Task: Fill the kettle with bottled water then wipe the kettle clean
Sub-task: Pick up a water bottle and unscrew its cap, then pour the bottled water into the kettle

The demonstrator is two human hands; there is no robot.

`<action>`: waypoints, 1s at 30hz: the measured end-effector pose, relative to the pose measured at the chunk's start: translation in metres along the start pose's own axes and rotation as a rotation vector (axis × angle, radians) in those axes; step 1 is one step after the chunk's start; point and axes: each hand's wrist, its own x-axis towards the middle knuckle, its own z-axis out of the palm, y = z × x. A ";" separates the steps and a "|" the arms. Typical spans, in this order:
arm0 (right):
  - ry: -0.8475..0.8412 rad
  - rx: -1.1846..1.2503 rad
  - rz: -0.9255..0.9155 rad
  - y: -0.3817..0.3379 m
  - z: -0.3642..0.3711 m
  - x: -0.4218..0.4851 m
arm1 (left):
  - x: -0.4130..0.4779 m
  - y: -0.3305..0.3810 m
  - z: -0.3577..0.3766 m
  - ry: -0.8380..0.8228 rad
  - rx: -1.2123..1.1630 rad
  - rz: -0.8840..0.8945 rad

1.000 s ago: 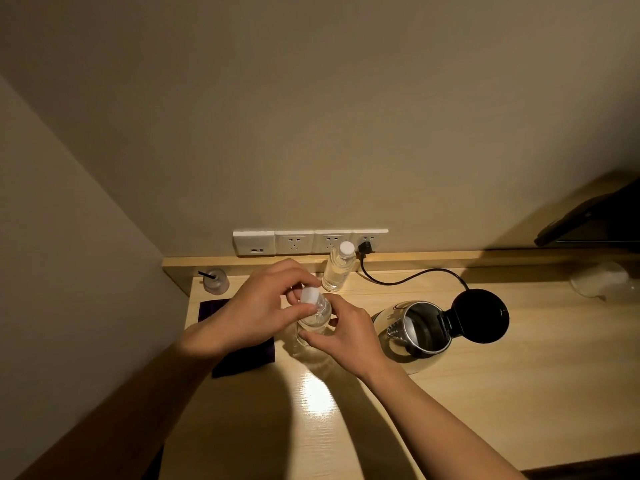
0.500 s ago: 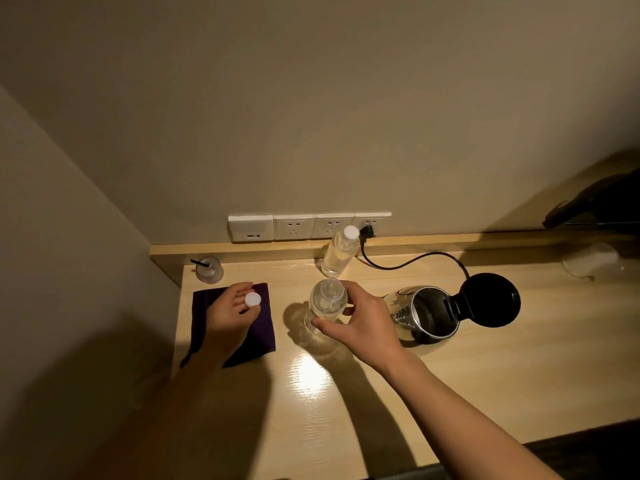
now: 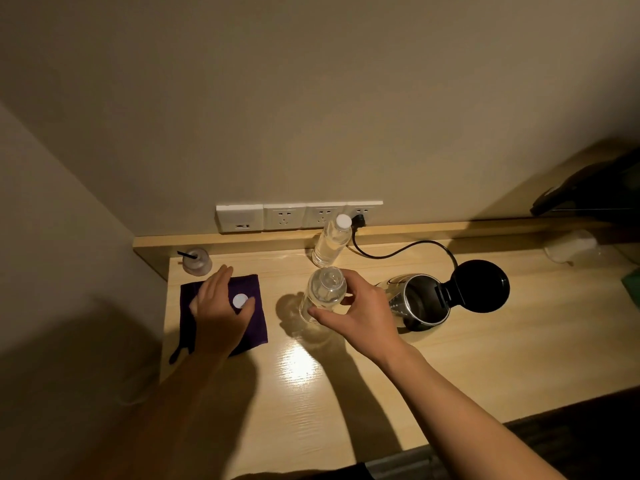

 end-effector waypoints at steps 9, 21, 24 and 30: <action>0.022 0.030 -0.023 -0.012 -0.003 -0.001 | 0.034 0.107 -0.059 -0.770 -0.787 0.010; 0.051 0.106 -0.035 -0.018 -0.009 -0.002 | 0.034 0.136 -0.050 -0.743 -0.910 0.022; 0.075 0.163 -0.029 -0.015 -0.009 -0.007 | 0.035 0.138 -0.048 -0.737 -0.912 0.032; 0.240 0.281 0.032 0.010 -0.005 -0.038 | 0.031 0.143 -0.033 -0.761 -0.899 0.011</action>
